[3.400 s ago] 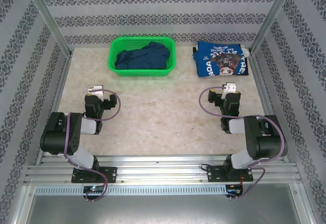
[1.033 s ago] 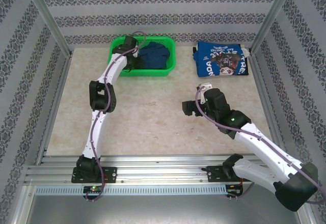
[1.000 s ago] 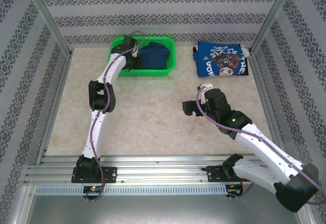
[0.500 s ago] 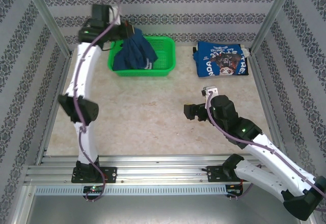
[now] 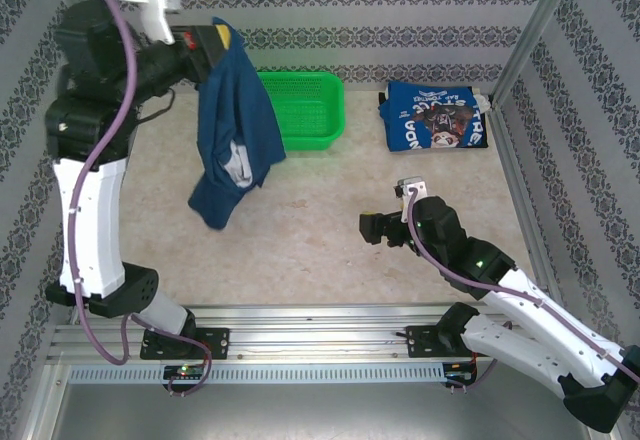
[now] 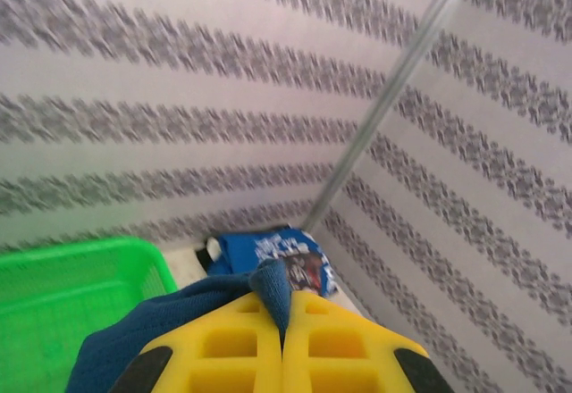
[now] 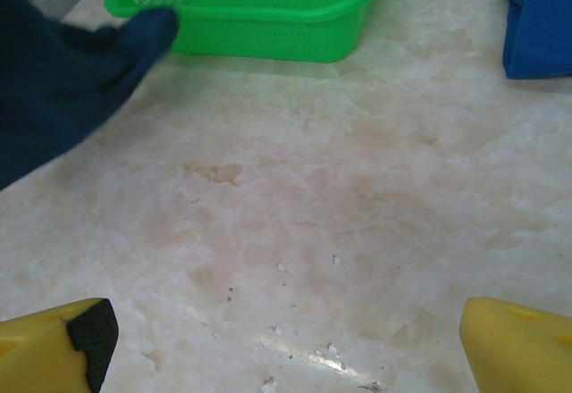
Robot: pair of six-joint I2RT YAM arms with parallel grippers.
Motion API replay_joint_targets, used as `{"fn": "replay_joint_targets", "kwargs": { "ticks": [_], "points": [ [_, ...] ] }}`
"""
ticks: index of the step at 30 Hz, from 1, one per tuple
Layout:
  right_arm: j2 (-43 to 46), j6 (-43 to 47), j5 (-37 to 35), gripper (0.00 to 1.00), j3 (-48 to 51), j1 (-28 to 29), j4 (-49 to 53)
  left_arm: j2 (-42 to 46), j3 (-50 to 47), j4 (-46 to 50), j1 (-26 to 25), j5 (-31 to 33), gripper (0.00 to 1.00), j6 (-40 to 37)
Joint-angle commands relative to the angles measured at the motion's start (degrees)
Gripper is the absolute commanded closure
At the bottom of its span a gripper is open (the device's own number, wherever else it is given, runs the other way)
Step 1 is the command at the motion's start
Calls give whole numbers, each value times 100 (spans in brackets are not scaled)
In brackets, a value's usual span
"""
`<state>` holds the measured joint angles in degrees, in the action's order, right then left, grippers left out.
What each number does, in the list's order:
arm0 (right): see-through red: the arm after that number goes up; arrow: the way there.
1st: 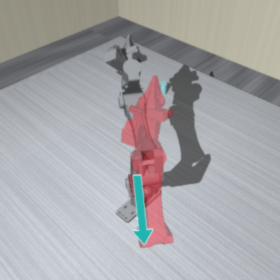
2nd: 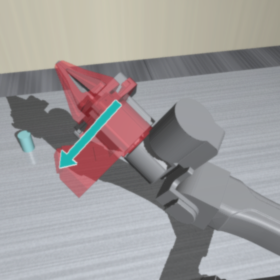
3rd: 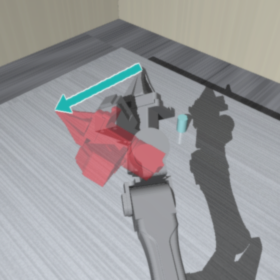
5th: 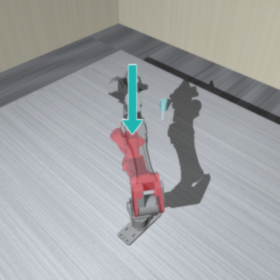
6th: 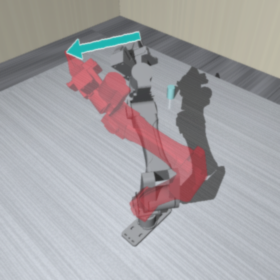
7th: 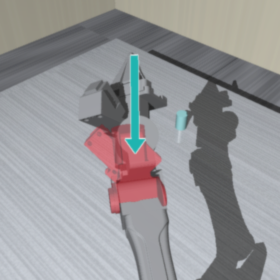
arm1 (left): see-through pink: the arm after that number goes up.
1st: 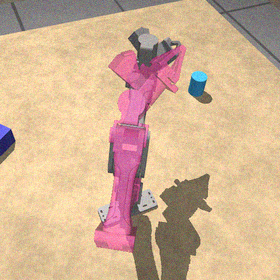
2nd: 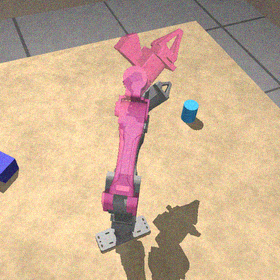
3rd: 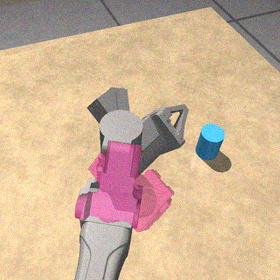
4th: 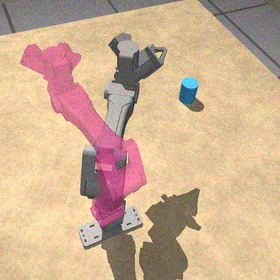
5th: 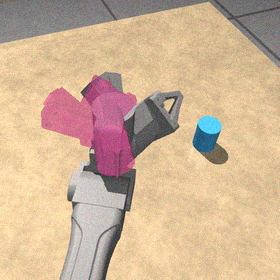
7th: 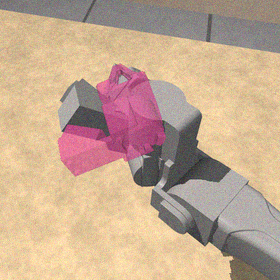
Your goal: Fold and stack the t-shirts
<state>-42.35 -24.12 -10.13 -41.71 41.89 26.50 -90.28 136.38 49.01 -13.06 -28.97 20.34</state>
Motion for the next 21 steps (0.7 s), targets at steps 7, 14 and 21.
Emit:
{"fn": "replay_joint_targets", "kwargs": {
  "ticks": [7, 14, 21],
  "points": [
    [113, -184, -696, 2, 155, -7, 48, -181, -2799, -1948, -1300, 219, 100, 284],
    [-151, -213, -549, 2, 120, -246, -194, -1800, -1335, -708, -1200, 671, 93, -694],
    [-693, -172, -510, 2, 93, -358, -553, -1614, -1913, -505, -872, -73, 0, -1499]
  ]
}}
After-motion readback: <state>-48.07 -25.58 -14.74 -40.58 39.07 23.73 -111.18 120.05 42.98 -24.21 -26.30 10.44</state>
